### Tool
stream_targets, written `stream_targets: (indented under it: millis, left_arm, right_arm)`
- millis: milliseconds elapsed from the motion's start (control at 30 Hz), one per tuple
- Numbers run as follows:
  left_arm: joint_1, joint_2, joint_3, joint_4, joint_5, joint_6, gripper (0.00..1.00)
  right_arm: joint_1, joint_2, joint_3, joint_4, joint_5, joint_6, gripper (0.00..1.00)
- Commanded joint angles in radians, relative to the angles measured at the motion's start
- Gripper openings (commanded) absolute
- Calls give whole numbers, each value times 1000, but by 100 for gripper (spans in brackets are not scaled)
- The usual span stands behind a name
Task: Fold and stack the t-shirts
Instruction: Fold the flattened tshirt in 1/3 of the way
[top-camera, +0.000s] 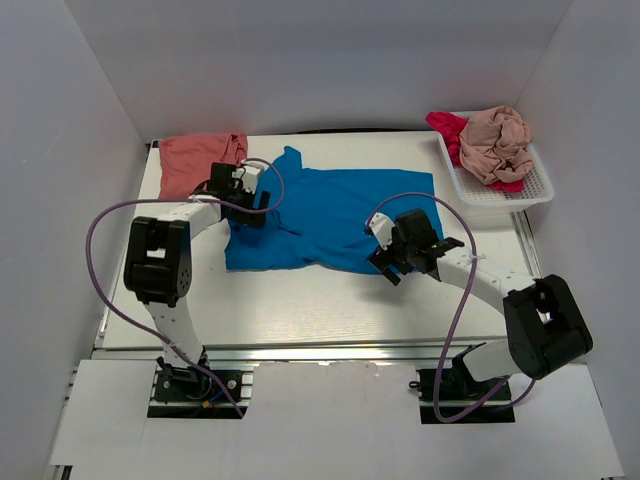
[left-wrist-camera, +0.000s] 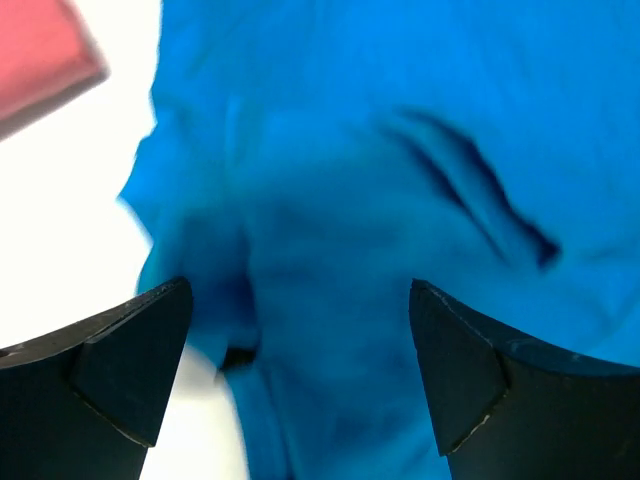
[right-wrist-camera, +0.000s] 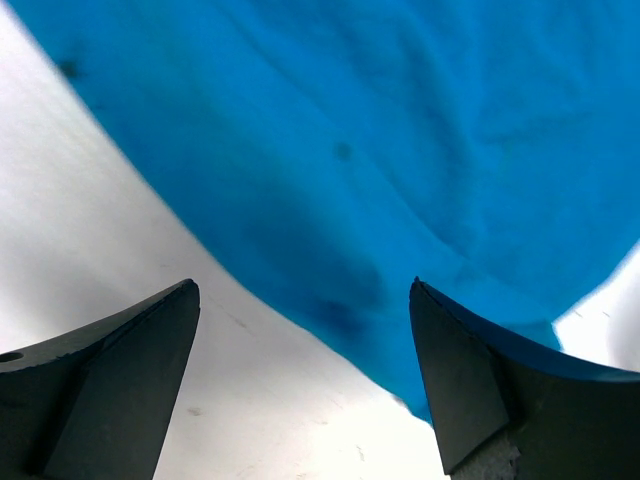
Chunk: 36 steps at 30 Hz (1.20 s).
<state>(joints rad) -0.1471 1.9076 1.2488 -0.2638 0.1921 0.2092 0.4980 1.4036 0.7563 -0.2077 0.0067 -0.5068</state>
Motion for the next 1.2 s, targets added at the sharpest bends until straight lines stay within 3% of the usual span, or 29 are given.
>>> stream_targets:
  millis: [0,133,300,533,733,833,867,933,967,1167]
  left_arm:
    - [-2,-203,-35,-34,-46,34,98]
    - [4,-347,-103,-138,-91,73,98]
    - [15,-426,-262,-129,-83,73,98]
    - [29,-374,-341,-63,-20,47,98]
    - [29,-288,-325,-43,13,36,98]
    - [30,-268,-313,-54,7,41,98]
    - [30,-268,-313,-57,9,41,98]
    - [32,-275,-316,-54,4,39,98]
    - [32,-278,-321,-52,4,39,98]
    - [35,-301,-324,-54,-5,39,98]
  right_arm:
    - [-4,-31,-1,60,117,-18,89]
    - [-73,-72,-27,97,134,-71,89]
    - [-216,-52,-52,125,38,-102,89]
    - [-410,15,-61,151,-120,-142,88]
    - [-450,83,-45,149,-191,-130,82]
    - [-452,92,-41,139,-205,-128,70]
    - [-455,90,-41,139,-205,-125,59]
    - [-466,72,-55,154,-209,-119,33]
    - [-472,63,-60,172,-217,-116,1]
    - [-486,51,-34,120,-188,-139,0]
